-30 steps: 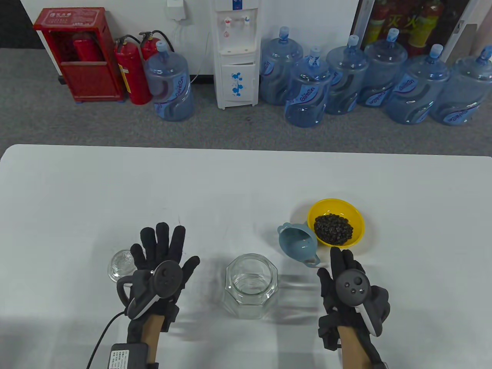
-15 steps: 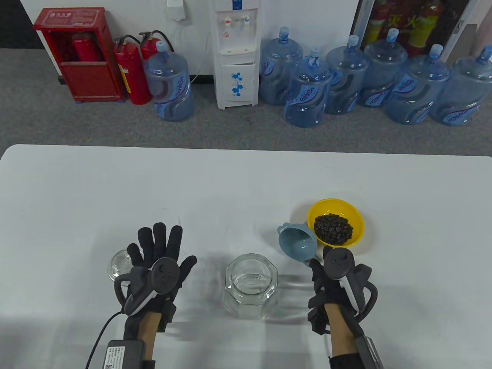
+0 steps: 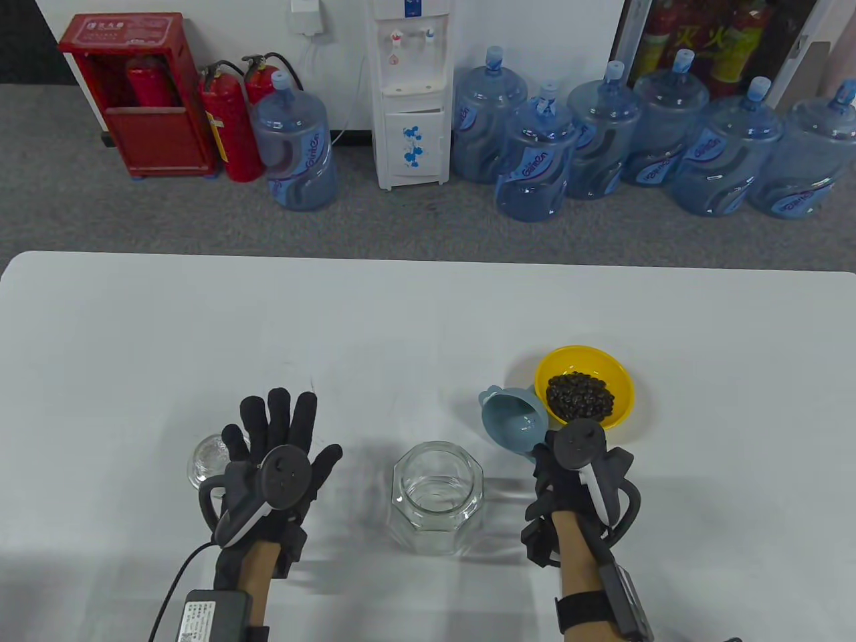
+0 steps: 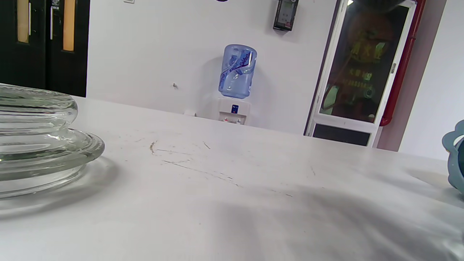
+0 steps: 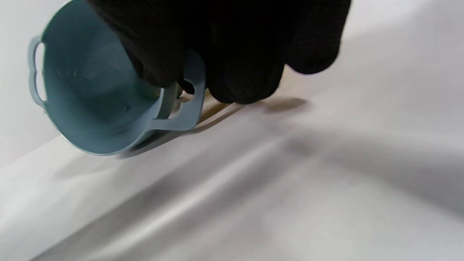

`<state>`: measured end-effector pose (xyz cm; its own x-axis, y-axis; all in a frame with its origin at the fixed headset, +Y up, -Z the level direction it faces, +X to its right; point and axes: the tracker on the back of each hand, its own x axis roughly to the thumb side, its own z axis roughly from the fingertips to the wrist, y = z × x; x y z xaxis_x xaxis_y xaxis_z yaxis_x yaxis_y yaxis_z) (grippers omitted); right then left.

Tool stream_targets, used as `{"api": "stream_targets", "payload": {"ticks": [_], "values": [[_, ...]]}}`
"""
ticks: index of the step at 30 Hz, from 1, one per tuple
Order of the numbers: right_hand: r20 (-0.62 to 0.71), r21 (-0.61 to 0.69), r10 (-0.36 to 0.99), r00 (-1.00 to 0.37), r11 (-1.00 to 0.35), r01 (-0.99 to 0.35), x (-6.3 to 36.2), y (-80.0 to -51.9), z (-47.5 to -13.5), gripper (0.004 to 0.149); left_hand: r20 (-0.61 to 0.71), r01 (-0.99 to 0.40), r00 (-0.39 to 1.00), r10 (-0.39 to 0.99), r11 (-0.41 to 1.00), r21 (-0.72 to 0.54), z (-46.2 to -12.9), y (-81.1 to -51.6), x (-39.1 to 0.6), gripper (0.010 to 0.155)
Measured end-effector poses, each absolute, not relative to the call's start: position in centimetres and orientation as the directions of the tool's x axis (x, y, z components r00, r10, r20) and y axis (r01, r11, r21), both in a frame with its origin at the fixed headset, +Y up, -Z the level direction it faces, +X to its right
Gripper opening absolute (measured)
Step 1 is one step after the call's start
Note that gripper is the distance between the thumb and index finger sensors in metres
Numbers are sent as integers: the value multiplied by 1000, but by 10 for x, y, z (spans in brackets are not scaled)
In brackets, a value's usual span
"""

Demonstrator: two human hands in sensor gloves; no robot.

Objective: Transfer coffee beans through funnel into glass jar

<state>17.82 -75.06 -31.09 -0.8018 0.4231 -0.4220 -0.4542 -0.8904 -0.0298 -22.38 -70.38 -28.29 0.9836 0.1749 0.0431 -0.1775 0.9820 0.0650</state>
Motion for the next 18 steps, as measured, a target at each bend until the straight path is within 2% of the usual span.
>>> {"api": "stream_targets", "payload": {"ticks": [5,12,15,18], "values": [[-330,-95,488,-808,-869,-486,177,-732,-305,41,42,-178,983,176,982,57,-283,-705,-223,76],[-97,-206,724,-683,-686,-698,175,-668,-288,42,32,-186,982,185,982,44,-283,-706,-225,76],[-5,-173,820,-573,-565,-807,177,-636,-280,43,23,-186,983,185,982,43,-283,-707,-226,76],[46,-68,876,-479,-476,-877,178,-611,-273,44,19,-179,984,178,983,37,-283,-707,-227,77]]}}
